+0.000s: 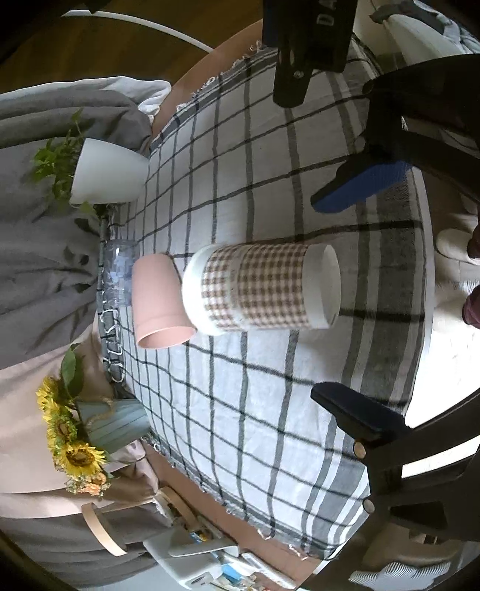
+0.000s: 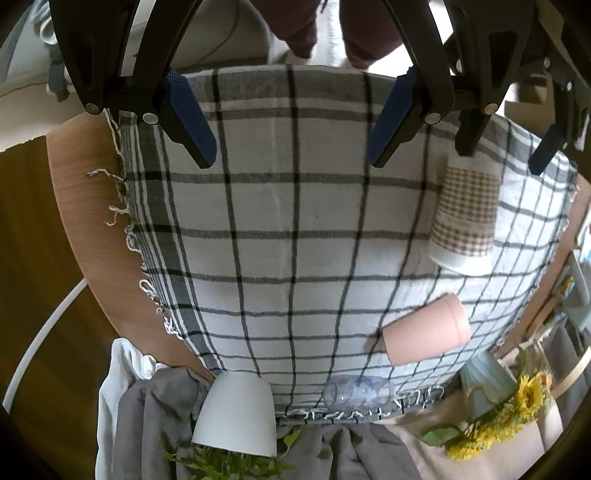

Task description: Flip cup upside down

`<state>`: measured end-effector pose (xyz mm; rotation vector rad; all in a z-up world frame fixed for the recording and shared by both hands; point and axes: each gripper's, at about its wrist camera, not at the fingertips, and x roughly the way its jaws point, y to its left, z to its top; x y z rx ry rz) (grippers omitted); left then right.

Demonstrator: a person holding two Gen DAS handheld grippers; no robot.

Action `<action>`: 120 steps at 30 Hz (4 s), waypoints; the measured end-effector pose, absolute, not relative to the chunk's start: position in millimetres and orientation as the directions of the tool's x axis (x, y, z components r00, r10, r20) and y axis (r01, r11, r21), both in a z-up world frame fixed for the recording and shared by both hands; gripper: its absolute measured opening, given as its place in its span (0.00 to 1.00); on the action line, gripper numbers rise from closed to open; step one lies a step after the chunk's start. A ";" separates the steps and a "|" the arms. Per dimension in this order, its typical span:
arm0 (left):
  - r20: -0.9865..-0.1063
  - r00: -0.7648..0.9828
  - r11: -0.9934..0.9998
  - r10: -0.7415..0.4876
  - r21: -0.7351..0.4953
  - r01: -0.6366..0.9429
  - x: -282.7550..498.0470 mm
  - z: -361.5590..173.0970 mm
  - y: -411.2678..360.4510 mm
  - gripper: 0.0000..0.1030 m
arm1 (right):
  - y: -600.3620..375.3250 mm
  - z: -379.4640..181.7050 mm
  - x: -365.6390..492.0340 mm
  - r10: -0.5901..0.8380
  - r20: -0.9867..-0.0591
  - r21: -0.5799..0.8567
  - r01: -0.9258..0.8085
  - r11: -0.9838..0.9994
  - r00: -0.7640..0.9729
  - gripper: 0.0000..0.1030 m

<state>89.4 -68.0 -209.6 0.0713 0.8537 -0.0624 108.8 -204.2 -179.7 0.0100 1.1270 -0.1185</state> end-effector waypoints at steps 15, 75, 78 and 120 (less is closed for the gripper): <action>-0.752 0.659 0.996 -0.028 0.035 0.082 96.6 -223.2 -77.6 0.51 | -213.0 -196.4 105.2 -0.087 -0.917 -0.058 0.087 0.995 0.390 0.81; -0.646 0.763 0.999 0.030 0.040 -0.005 124.2 -131.0 -46.8 1.00 | -211.9 -133.8 129.2 0.000 -0.816 0.071 0.101 0.992 0.577 0.86; -0.642 0.766 0.999 0.040 0.048 -0.012 109.6 -115.5 -35.1 1.00 | -205.7 -121.5 115.8 -0.001 -0.799 0.079 0.107 0.991 0.601 0.89; -0.487 0.873 1.000 -0.009 0.022 0.023 -89.3 3.9 81.4 1.00 | -85.3 -2.4 -106.3 -0.070 -0.526 0.064 0.122 0.990 0.847 0.91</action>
